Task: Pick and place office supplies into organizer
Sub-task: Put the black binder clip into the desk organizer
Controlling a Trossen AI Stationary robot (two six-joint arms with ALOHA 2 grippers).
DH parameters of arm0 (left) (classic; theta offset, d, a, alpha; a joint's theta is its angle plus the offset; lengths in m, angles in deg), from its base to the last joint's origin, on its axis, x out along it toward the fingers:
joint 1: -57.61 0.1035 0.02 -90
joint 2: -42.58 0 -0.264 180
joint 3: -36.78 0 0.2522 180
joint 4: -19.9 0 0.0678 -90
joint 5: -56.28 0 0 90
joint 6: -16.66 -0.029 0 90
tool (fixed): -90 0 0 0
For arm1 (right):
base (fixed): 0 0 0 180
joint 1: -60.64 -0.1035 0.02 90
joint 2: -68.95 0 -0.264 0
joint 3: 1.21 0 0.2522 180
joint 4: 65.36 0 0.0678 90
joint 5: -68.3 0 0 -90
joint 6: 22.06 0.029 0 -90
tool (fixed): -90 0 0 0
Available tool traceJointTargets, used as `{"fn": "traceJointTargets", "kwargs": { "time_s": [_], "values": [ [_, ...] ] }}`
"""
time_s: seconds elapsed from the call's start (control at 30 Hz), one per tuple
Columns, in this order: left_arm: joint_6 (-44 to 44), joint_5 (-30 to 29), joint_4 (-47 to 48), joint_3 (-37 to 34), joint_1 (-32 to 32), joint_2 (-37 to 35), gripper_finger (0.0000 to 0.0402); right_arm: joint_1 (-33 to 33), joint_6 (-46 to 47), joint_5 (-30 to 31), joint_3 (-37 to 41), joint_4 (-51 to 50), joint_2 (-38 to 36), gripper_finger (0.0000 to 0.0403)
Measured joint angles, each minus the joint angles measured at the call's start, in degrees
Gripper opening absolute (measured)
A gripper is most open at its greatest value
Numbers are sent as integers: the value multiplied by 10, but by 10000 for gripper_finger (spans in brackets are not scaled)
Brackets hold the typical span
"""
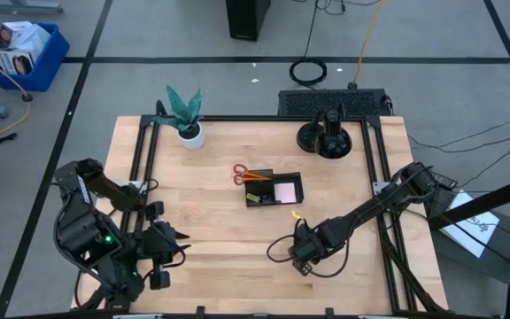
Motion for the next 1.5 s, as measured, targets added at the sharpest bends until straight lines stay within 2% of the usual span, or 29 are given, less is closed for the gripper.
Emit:
{"fn": "traceJointTargets", "kwargs": {
  "time_s": [0.23,0.43,0.53,0.67,0.83,0.93,1.07,1.2,1.5],
  "values": [
    [3,0,0,0,0,0,86,7,3,6,2,-2,-35,1],
    [6,0,0,0,0,0,86,10,8,36,2,-4,-72,0],
    [10,0,0,0,0,0,86,11,10,68,2,13,-97,0],
    [23,1,0,0,0,0,85,19,1,141,2,79,-136,0],
    [34,1,0,0,0,0,85,40,-73,270,2,198,-173,0],
    [37,1,0,0,-1,0,85,60,-145,318,1,282,-180,0],
    [45,2,0,0,-1,0,85,96,-237,333,1,385,-177,0],
    [47,5,0,0,-1,0,86,129,-302,332,1,442,-168,0],
    [47,4,0,0,-10,0,86,154,-407,324,1,448,-160,0]
  ]
}}
